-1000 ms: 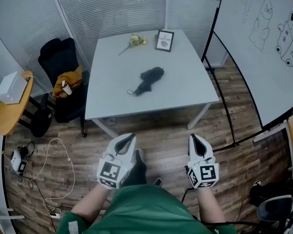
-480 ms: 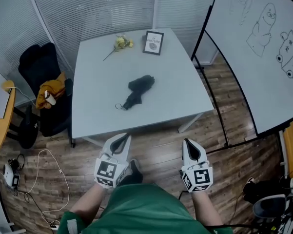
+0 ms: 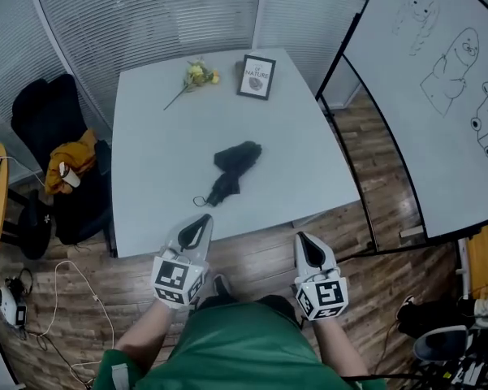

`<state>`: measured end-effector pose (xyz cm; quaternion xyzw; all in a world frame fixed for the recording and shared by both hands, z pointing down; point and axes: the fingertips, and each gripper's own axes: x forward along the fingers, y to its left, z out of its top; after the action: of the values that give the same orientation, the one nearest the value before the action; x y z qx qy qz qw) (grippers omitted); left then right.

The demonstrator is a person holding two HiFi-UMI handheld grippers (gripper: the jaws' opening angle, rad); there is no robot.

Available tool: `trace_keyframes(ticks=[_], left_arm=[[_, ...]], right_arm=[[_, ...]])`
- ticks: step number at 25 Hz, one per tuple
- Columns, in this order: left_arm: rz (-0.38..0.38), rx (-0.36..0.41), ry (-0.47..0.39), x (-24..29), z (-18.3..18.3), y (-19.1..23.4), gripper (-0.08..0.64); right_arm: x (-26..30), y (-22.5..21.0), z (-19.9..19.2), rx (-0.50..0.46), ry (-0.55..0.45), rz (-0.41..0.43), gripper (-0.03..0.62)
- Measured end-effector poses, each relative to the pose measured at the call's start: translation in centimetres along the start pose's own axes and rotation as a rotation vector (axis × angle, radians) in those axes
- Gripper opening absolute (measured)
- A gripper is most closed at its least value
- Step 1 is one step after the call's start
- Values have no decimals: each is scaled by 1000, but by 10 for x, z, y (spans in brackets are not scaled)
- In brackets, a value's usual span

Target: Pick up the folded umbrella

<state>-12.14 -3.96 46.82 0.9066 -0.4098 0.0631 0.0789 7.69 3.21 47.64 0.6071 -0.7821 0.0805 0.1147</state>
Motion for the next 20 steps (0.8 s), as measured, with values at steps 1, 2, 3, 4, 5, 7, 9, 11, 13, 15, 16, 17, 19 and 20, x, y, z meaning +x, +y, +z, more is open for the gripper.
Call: trace_keyframes(ticks=[1, 2, 3, 4, 5, 7, 9, 11, 13, 15, 16, 17, 19, 20], left_arm=[[-1, -3, 2, 4, 0, 6, 14], [-2, -6, 5, 8, -1, 11, 14], [-4, -8, 7, 12, -2, 15, 14], [-5, -11, 11, 16, -3, 18, 14], [-4, -14, 15, 20, -4, 22, 14], [2, -21, 28, 29, -7, 28, 14], [12, -25, 39, 38, -9, 32, 15], [33, -24, 44, 44, -10, 35, 15], [67, -21, 47, 51, -9, 40, 15], [108, -15, 49, 59, -7, 45, 15], [130, -12, 51, 64, -7, 46, 15], [152, -10, 56, 69, -6, 47, 15], [188, -7, 74, 81, -8, 47, 15], [201, -4, 86, 89, -10, 46, 15]], right_arm=[[6, 1, 1, -1, 7, 1, 3], [12, 2, 1, -5, 15, 5, 4], [17, 2, 2, -10, 24, 10, 4], [23, 2, 2, -14, 31, 15, 3], [29, 0, 3, -17, 37, 20, 4], [42, -4, 4, -18, 45, 34, 3], [55, -8, 4, -22, 49, 55, 5], [68, -12, 4, -23, 51, 84, 4], [83, -17, 5, -22, 46, 121, 3], [99, -24, 8, -24, 35, 167, 3], [106, -28, 9, -25, 28, 193, 3], [114, -32, 11, -27, 21, 220, 3], [127, -44, 17, -37, 11, 267, 3], [134, -52, 20, -44, 6, 285, 4]])
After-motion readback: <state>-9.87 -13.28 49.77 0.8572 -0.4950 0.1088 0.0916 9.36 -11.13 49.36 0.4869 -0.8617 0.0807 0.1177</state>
